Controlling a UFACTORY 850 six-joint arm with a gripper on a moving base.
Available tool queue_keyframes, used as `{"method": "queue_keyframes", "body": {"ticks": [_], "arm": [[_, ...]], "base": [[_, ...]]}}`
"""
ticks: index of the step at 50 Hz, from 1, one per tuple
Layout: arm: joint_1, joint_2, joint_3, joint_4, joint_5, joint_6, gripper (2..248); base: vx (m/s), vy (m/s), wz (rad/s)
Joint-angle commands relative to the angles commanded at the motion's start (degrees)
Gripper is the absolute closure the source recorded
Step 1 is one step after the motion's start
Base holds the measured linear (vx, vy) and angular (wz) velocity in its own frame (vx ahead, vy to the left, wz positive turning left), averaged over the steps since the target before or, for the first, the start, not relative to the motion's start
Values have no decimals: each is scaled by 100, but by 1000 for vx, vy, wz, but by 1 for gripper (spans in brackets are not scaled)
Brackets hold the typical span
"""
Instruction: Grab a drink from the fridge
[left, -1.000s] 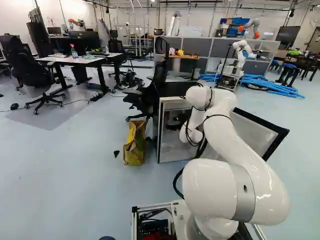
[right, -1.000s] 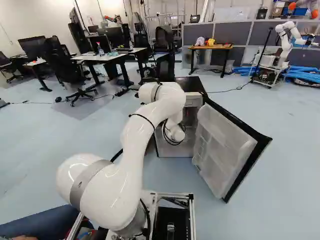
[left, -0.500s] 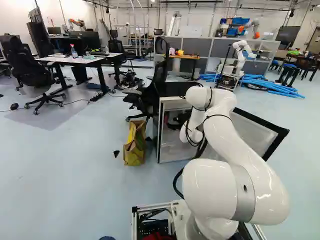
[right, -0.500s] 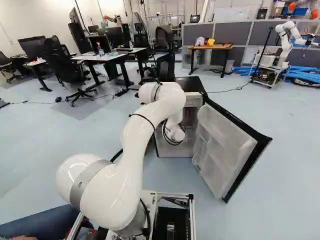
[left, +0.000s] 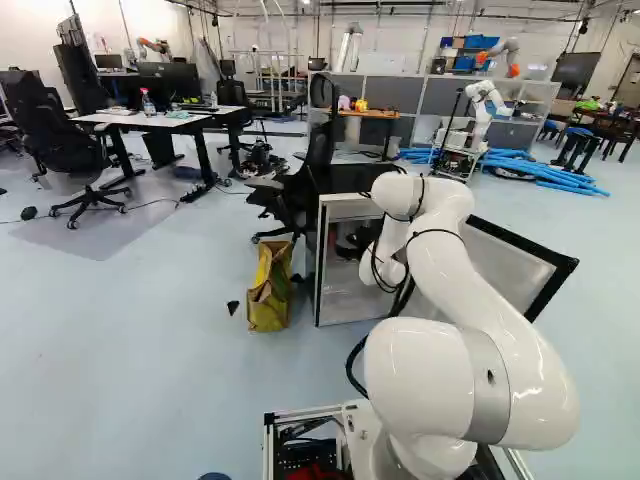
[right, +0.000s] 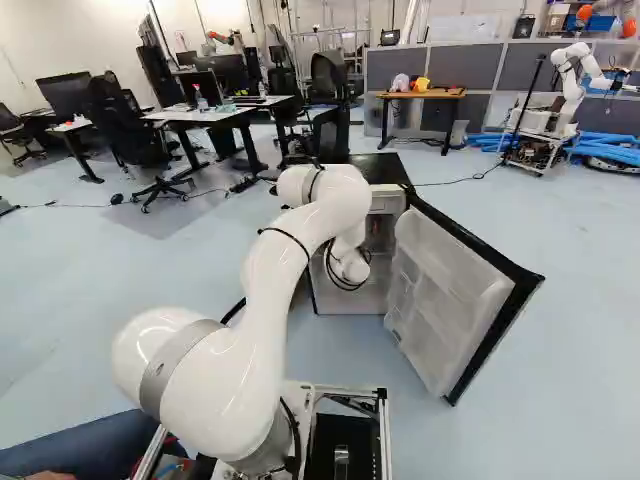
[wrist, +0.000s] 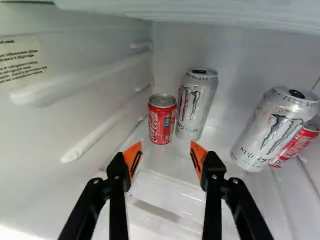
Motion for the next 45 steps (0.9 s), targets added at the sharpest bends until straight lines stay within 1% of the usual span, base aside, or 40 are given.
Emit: {"method": "queue_keyframes", "body": {"ticks": [28,45], "arm": [[2,-9,-17,0,0,0,97],[56,-126,-244,0,0,0,97]], "base": [[0,0,0],[0,0,0]]}}
